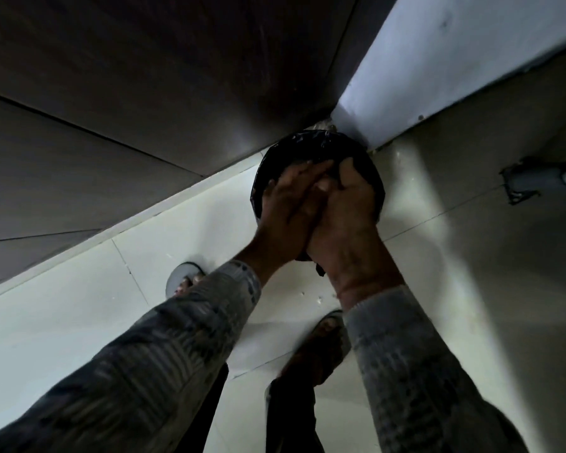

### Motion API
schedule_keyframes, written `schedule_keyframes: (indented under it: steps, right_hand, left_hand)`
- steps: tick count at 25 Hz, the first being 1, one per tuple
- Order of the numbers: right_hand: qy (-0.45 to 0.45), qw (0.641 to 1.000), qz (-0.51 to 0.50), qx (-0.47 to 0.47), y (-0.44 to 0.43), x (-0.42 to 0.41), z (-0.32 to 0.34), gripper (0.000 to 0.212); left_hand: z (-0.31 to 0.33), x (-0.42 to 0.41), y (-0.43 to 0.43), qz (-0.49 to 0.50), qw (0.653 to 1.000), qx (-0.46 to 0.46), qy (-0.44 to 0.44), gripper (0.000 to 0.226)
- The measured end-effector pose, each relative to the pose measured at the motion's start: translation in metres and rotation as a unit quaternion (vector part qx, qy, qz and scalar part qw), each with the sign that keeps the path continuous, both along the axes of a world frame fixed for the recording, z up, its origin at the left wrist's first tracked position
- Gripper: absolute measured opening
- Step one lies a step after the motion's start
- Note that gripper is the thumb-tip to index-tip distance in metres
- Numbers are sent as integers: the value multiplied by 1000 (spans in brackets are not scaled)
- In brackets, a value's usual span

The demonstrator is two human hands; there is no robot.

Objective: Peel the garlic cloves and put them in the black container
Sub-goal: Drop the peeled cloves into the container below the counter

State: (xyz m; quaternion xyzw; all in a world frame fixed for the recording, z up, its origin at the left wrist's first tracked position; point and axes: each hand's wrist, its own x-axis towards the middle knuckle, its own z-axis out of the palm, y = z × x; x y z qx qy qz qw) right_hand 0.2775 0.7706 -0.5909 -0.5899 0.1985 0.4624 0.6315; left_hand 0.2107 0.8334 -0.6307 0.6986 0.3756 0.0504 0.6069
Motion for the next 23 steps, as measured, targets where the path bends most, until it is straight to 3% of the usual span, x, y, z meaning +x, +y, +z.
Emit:
schedule_keyframes:
  steps: [1, 2, 3, 4, 5, 6, 7, 9, 11, 15, 19, 23]
  right_hand:
    - [-27, 1000, 6, -10, 3, -6, 4, 59]
    - [-172, 981, 48, -77, 4, -14, 11, 54]
    - [-283, 952, 57, -102, 5, -22, 25, 46]
    - [-419, 894, 106, -114, -1, -29, 21, 42]
    - [-508, 845, 136, -96, -13, -35, 9, 43]
    - [-600, 764, 203, -124, -29, -33, -15, 46]
    - [-609, 734, 252, -163, -38, -23, -37, 50]
    - [-531, 761, 274, -253, -43, 4, -61, 56]
    - [-505, 790, 252, -240, -40, 14, -66, 53]
    - [-490, 775, 324, -235, -28, -4, -48, 33]
    - [-438, 782, 375, -235, -32, -5, -23, 49]
    - [-408, 793, 409, -192, -44, -14, 41, 63]
  left_hand:
    - [-6, 1, 1, -26, 999, 21, 19, 52]
    - [5, 5, 6, -37, 994, 44, 87, 65]
    - [11, 7, 0, -41, 988, 56, 141, 77]
    - [18, 13, -8, -22, 983, 42, 180, 77]
    - [26, 19, -16, 23, 983, -41, 176, 62]
    - [34, 22, -17, 76, 980, -143, 118, 42]
    - [42, 21, -13, 61, 960, -247, 113, 30]
    - [49, 11, 1, 51, 932, -343, 107, 27]
    - [48, 0, 6, 54, 939, -324, 106, 27]
    - [29, -7, 10, 85, 974, -168, 128, 24]
    - [41, -14, 15, 28, 983, -76, 164, 36]
    - [71, -30, 24, -45, 984, -19, 172, 53]
